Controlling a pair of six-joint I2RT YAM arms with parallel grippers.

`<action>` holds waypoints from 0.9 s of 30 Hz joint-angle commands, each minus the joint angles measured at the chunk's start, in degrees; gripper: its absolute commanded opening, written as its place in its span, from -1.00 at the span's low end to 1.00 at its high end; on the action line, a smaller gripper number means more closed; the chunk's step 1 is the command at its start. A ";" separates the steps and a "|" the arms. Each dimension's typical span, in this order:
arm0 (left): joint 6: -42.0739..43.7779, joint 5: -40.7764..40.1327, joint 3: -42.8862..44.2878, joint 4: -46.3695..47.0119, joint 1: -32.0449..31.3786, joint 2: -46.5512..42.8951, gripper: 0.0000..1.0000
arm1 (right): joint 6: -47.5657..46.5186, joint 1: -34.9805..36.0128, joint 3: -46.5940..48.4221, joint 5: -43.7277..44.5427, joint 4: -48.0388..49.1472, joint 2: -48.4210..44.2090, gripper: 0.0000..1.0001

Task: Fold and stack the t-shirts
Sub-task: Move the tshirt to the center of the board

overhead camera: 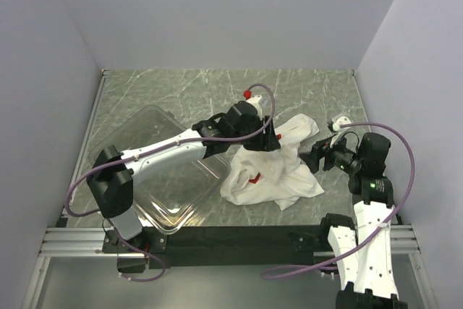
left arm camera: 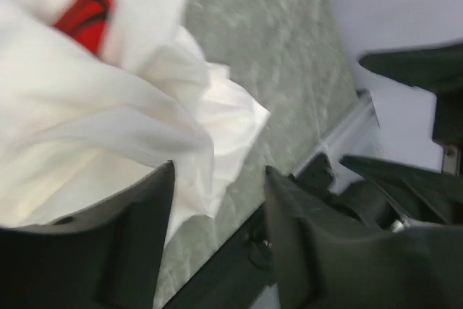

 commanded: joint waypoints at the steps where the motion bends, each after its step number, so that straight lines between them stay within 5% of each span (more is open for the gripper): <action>1: 3.28 -13.01 4.41 -4.94 0.07 -3.83 0.21 | 0.44 -0.75 -0.70 0.14 2.49 -0.83 0.58; 6: 2.25 -27.43 -2.34 -9.25 0.16 -14.47 0.43 | 0.26 -0.75 -0.70 -0.21 2.32 -0.74 0.58; 9: -8.19 -32.11 -8.85 -14.96 1.56 -19.31 0.56 | 0.26 -0.84 -0.61 -0.30 2.23 -0.48 0.58; 12: -33.26 -35.80 -15.18 -25.41 6.90 -20.99 0.99 | 0.09 -0.84 -0.61 -0.56 2.14 -0.39 0.58; 18: -36.79 -31.33 -21.61 -21.23 18.94 -21.17 0.92 | 0.18 -0.84 -0.61 -0.47 2.23 -0.65 0.58; 27: -30.57 -28.69 -9.15 -22.36 27.23 -2.75 0.70 | -0.09 -1.02 -0.61 -0.91 1.96 -0.83 0.58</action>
